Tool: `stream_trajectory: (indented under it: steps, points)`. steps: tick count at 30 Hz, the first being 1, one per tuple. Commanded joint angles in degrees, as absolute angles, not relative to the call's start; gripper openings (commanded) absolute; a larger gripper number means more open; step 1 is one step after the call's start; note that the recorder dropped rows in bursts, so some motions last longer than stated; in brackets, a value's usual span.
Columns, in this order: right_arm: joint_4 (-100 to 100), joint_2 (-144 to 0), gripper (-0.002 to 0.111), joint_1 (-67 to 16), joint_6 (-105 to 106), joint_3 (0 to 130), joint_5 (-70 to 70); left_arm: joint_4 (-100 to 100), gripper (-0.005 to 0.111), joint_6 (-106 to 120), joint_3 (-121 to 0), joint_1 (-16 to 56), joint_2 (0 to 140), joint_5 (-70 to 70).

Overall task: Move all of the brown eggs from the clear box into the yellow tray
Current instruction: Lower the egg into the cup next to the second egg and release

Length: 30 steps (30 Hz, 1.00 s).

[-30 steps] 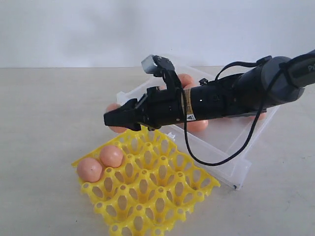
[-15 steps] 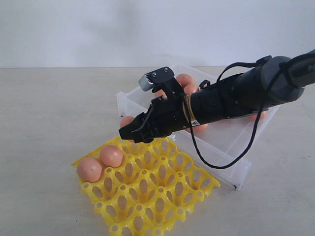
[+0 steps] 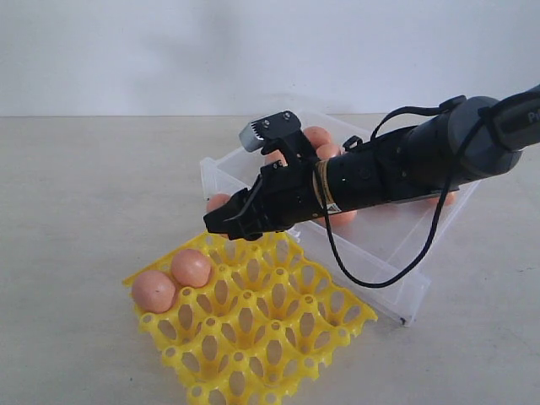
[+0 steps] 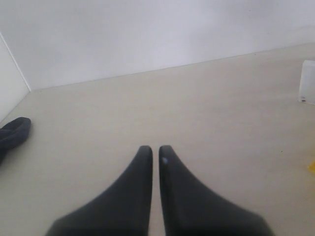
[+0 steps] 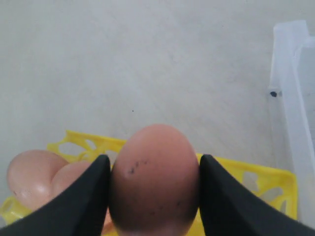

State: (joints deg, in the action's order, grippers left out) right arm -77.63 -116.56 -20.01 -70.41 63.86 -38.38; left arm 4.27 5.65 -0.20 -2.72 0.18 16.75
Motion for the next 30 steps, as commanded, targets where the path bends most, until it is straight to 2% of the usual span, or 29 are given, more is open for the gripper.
stream_trajectory:
  steps: [1, 30]
  points:
    - [-77.14, -116.66, 0.0, -21.26, -69.89, 64.03, -39.3, 4.34, 0.004, 5.42, 0.0, -2.8, 0.0, 16.77]
    - [-84.66, -116.66, 0.0, -21.79, -74.01, 64.03, -36.63, 4.34, 0.004, 5.42, 0.0, -2.8, 0.0, 16.77]
